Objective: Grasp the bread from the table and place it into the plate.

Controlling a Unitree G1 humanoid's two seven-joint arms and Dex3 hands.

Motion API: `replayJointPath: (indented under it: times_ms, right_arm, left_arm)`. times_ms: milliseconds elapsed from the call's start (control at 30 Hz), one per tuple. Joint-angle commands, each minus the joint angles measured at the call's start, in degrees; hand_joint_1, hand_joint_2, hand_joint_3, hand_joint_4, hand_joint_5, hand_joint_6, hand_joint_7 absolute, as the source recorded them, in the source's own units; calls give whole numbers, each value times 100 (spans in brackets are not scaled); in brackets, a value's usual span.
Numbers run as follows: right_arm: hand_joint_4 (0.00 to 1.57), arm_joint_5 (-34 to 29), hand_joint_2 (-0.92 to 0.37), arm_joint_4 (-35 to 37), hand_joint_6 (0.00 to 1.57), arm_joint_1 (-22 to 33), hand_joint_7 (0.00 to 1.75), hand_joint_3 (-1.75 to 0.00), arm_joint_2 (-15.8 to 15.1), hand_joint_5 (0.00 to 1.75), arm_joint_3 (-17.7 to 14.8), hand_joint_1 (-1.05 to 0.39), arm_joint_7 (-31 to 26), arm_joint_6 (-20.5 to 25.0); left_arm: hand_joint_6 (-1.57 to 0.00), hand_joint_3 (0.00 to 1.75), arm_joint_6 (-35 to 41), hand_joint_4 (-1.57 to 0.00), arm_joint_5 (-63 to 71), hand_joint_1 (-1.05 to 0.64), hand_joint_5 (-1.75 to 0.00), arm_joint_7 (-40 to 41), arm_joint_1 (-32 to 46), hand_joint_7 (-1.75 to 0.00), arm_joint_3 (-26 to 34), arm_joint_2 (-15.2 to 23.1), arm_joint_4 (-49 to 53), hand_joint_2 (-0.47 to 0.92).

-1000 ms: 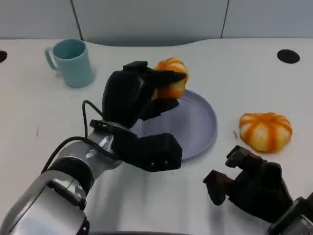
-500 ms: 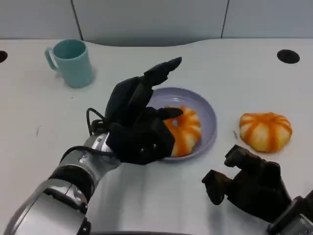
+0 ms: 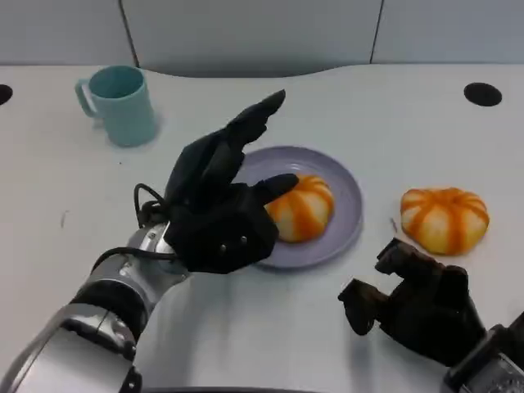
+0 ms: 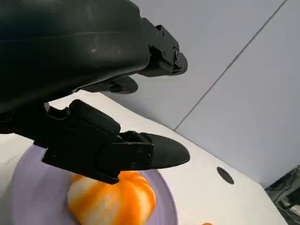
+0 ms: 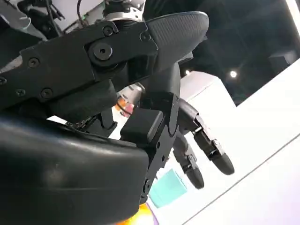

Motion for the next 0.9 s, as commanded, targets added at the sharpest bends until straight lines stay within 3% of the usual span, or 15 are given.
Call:
replayJointPath:
  times_ms: [33,167,333,533,733,900]
  right_arm:
    - [93,6,-92,156,99,-149,57,-12,-29,132,-50,-68,101,-113]
    - [93,12,-92,443,100,-302,57,-11,6,130,-136,-68,106,-195]
    - [92,-55,-92,794,101,-465,53,-8,-8,128,-172,-69,152,-323]
    - [91,-72,-92,1109,104,-659,49,-6,50,129,-275,-68,176,-469]
    - [95,-109,-92,1174,107,-725,45,-8,79,126,-303,-67,209,-454]
    - [97,-104,-92,1136,108,-700,44,-7,51,126,-316,-67,201,-380]
  left_arm:
    - [-14,67,-175,-26,-735,-89,-1,-741,279,-1,575,-7,-123,92]
    - [-15,62,-291,-28,-2350,-92,-2,-2630,713,-1,1660,-197,-383,92]
    - [-17,53,283,-36,-4196,-95,-6,-4935,1232,-1,2726,-340,-1004,92]
    - [-17,56,1114,-36,-5183,-97,-6,-6222,2020,-1,3195,-395,-1909,92]
    - [-24,54,2118,-41,-5742,-99,-8,-6714,2899,-3,3324,-423,-3098,92]
    - [-28,55,2718,-48,-6171,-99,-11,-7178,3280,-4,3521,-328,-3491,92]
